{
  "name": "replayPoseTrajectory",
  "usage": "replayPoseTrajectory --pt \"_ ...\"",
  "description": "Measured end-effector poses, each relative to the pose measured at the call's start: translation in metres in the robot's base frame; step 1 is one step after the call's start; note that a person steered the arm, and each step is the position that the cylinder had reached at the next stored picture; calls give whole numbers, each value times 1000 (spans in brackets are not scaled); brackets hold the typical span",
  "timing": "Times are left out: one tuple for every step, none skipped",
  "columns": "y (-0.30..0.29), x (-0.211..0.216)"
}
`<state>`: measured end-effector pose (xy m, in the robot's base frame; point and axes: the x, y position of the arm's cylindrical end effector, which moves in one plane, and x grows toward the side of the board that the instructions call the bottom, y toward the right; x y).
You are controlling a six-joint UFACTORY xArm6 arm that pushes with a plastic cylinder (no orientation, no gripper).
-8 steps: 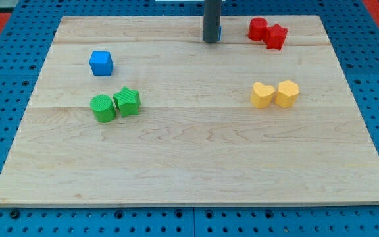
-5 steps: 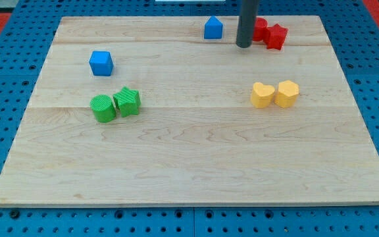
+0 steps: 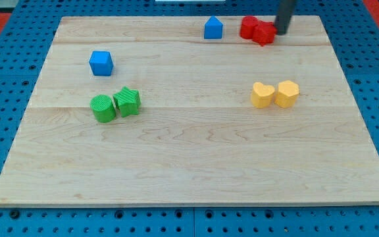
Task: Place the red blocks into the blue triangle
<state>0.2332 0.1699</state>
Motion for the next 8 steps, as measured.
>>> replayPoseTrajectory --pt "-20 -2" --pt "-22 -12" --pt "-25 -24" --pt "-17 -36" --pt "-49 -36" --pt "-83 -36" --pt "-119 -40" --pt "-87 -41"
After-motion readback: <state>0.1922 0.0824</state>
